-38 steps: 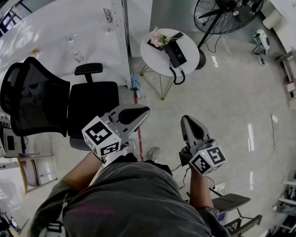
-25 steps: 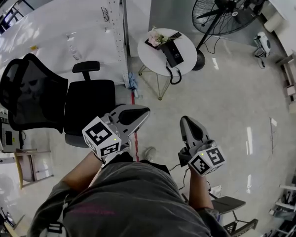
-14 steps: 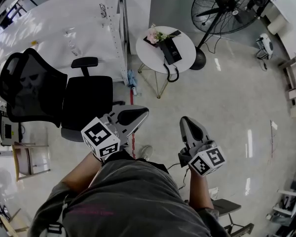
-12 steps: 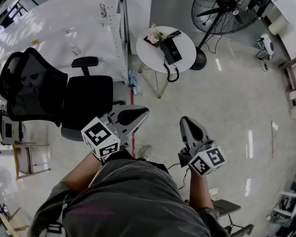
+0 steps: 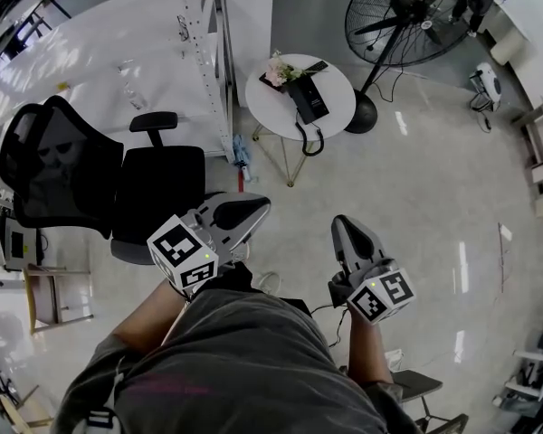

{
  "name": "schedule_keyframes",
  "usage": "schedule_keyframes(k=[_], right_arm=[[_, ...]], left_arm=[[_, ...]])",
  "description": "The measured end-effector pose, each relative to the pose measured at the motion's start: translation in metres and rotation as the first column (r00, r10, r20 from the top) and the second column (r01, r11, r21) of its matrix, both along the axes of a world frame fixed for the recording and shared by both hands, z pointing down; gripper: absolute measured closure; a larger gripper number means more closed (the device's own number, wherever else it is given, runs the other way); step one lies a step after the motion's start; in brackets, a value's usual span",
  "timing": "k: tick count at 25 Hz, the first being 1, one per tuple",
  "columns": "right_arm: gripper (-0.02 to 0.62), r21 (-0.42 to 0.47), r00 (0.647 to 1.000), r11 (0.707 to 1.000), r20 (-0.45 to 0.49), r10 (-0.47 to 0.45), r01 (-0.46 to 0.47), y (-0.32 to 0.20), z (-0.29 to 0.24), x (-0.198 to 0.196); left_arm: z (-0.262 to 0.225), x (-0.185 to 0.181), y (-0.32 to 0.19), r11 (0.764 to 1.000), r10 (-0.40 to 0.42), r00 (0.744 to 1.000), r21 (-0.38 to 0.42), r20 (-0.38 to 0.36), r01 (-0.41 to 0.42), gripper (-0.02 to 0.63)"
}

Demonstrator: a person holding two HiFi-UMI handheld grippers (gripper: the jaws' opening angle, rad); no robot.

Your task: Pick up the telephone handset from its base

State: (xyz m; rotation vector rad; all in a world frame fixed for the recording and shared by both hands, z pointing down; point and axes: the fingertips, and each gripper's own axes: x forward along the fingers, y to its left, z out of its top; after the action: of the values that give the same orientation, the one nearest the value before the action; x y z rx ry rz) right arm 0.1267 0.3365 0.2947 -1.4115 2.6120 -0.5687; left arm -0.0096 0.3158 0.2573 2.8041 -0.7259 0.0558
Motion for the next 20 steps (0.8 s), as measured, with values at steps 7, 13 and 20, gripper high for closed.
schedule_keyframes(k=[7, 13, 20], right_arm=[[0.577, -0.004, 1.0, 1.0, 0.001, 0.025, -0.025, -0.02, 0.004, 0.013], [0.577, -0.022, 0.999, 0.999, -0.011, 0.035, -0.035, -0.054, 0.013, 0.014], [0.577, -0.061, 0.998, 0.996, -0.014, 0.059, -0.06, -0.123, 0.028, 0.016]], left_arm=[[0.005, 0.008, -0.022, 1.0, 0.017, 1.0, 0.004, 0.002, -0.017, 0.592], [0.013, 0.01, -0.064, 0.999, 0.027, 0.999, -0.029, -0.022, -0.027, 0.592], [0.032, 0.017, -0.137, 0.996, 0.063, 0.998, -0.058, -0.017, -0.064, 0.592]])
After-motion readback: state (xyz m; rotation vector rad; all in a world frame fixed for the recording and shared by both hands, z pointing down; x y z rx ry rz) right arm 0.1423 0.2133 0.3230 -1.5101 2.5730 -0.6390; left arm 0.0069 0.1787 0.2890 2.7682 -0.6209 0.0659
